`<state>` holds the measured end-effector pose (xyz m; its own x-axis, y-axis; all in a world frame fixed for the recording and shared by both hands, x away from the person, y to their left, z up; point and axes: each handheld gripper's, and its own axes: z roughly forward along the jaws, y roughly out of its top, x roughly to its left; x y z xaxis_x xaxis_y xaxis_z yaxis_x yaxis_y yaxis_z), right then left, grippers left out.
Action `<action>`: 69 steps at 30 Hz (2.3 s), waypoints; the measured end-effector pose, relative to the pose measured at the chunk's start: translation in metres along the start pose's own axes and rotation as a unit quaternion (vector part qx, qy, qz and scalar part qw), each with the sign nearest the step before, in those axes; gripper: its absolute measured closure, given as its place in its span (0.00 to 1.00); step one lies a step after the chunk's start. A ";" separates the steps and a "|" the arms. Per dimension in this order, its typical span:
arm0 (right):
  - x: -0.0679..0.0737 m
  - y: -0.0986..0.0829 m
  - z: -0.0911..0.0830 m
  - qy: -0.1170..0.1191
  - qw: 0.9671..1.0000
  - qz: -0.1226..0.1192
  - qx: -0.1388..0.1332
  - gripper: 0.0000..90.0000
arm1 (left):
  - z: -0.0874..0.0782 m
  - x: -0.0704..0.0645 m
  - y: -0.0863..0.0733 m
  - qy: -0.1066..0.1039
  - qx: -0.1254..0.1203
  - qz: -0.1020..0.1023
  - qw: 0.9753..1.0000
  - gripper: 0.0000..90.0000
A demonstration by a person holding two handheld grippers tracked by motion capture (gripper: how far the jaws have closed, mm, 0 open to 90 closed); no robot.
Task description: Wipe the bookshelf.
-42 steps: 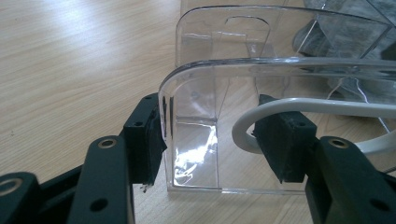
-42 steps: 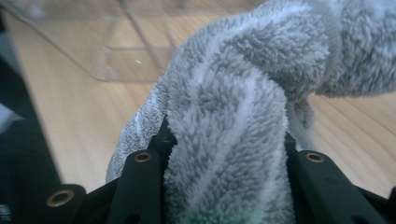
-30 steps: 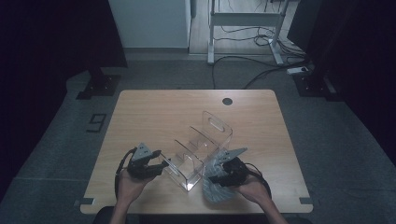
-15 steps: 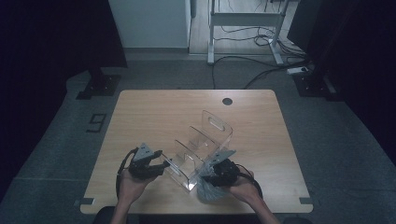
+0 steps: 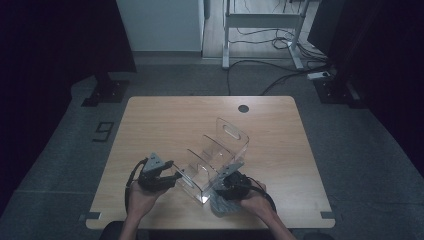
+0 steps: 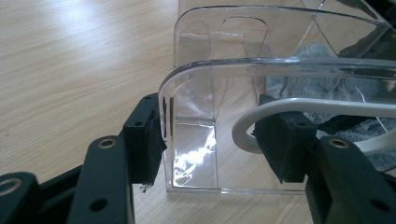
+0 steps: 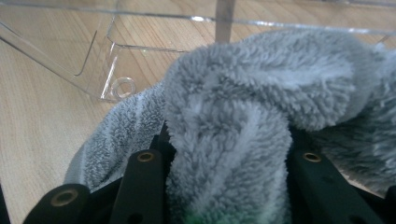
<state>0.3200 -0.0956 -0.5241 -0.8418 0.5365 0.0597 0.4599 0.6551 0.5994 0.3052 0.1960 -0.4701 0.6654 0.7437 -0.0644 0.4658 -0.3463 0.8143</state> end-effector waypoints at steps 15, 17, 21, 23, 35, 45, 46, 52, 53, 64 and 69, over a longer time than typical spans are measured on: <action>-0.003 -0.009 -0.025 0.002 1.000 0.004 0.001 0.67 | 0.001 0.001 0.000 0.003 -0.001 -0.002 1.000 0.48; -0.003 -0.012 -0.031 0.003 1.000 0.003 0.001 0.67 | 0.001 0.001 0.000 0.003 -0.001 -0.002 1.000 0.48; -0.003 -0.018 -0.046 0.010 1.000 0.009 -0.013 0.67 | 0.001 0.001 0.000 0.003 -0.001 -0.002 1.000 0.48; -0.001 -0.019 -0.053 0.018 1.000 0.013 -0.022 0.67 | 0.001 0.002 0.000 0.002 -0.001 -0.001 1.000 0.48; 0.033 -0.004 -0.044 0.086 0.995 -0.027 -0.031 0.66 | 0.001 0.002 0.001 0.001 0.000 -0.001 1.000 0.48; 0.054 0.013 -0.023 0.098 0.993 -0.038 -0.050 0.66 | 0.002 0.000 0.001 0.007 0.001 -0.004 1.000 0.49; 0.059 0.016 -0.020 0.083 0.994 -0.045 -0.052 0.67 | 0.002 0.000 0.001 0.014 0.003 -0.004 1.000 0.49; 0.062 0.018 -0.010 0.061 0.996 -0.047 -0.044 0.71 | 0.002 -0.001 0.002 0.020 0.006 -0.004 1.000 0.49; 0.062 0.018 -0.010 0.061 0.996 -0.047 -0.044 0.71 | 0.002 -0.001 0.002 0.020 0.006 -0.004 1.000 0.49; 0.063 0.013 0.012 0.044 0.997 -0.060 -0.004 0.71 | 0.002 -0.001 0.002 0.020 0.004 -0.004 1.000 0.49; 0.061 0.013 0.013 0.046 0.997 -0.060 -0.001 0.71 | 0.002 -0.001 0.001 0.019 0.003 -0.003 1.000 0.49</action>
<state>0.2778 -0.0473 -0.5234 -0.9130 0.4034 0.0612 0.3546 0.7102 0.6081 0.3066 0.1936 -0.4704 0.6395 0.7673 -0.0477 0.4740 -0.3446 0.8103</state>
